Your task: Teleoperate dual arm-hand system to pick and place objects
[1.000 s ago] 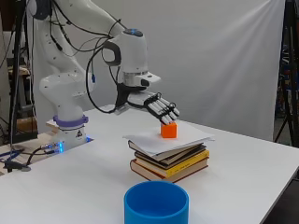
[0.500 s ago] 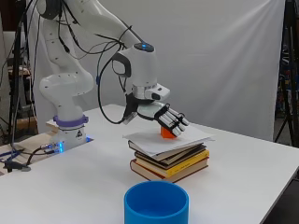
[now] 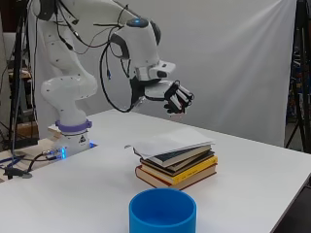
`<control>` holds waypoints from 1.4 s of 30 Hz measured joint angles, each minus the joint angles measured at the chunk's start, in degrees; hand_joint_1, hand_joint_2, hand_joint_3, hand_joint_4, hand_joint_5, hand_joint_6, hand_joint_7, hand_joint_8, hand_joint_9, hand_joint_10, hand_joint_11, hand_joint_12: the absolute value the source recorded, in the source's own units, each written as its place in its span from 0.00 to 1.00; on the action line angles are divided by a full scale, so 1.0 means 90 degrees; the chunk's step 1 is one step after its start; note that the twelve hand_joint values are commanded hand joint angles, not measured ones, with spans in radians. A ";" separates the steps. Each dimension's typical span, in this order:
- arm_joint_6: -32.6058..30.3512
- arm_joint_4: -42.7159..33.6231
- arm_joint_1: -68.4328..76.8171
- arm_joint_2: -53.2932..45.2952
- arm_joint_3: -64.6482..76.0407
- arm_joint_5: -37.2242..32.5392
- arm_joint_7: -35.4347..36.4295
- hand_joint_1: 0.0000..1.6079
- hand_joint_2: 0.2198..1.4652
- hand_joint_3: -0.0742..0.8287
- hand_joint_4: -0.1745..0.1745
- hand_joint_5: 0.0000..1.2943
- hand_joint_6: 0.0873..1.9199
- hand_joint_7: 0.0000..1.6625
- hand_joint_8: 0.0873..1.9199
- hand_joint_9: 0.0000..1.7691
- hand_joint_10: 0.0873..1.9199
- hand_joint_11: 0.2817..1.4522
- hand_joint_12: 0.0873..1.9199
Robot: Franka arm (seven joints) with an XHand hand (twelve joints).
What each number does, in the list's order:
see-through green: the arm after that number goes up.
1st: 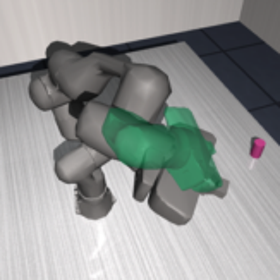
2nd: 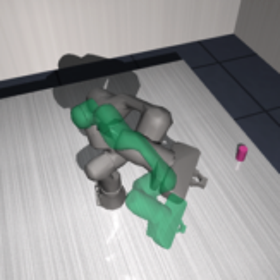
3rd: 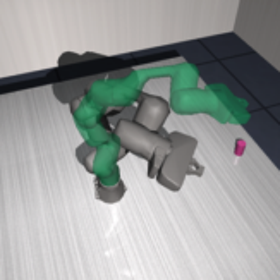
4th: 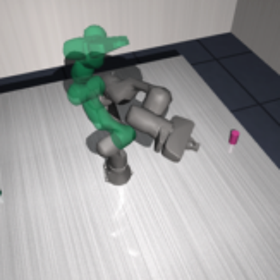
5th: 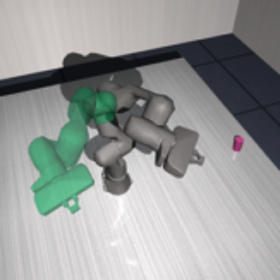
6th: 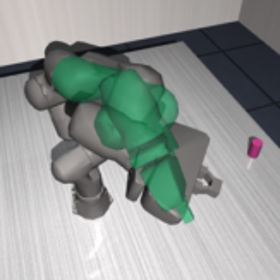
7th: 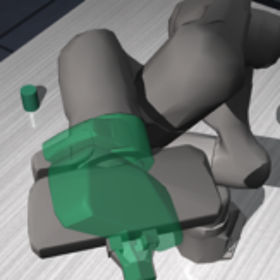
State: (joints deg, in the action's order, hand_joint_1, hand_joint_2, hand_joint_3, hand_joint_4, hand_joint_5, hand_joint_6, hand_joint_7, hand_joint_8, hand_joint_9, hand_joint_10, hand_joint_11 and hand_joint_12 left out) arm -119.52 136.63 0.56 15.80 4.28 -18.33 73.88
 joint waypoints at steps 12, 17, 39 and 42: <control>0.0133 -0.1023 -0.0234 0.0637 0.0501 0.1573 -0.1125 0.58 0.80 0.08 1.00 0.60 0.66 0.63 0.92 0.74 0.97 0.54 0.93; -0.0134 -0.1271 -0.0321 0.0350 0.1129 0.1754 -0.1158 0.58 0.80 0.08 1.00 0.60 0.66 0.64 0.90 0.75 0.97 0.56 0.94; 0.0618 -0.4245 -0.0920 -0.3425 0.1551 0.0916 -0.0913 0.60 0.77 0.08 1.00 0.66 0.59 0.76 0.97 0.87 1.00 0.72 0.94; 0.0700 -0.4263 -0.0998 -0.3702 0.1510 0.0788 -0.0832 0.60 0.77 0.08 1.00 0.66 0.59 0.76 0.98 0.86 1.00 0.71 0.94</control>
State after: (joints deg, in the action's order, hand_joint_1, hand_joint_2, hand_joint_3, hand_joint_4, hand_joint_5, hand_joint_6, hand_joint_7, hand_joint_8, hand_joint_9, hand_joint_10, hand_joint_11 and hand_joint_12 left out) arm -113.22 98.26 -8.42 -17.51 17.87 -11.24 66.39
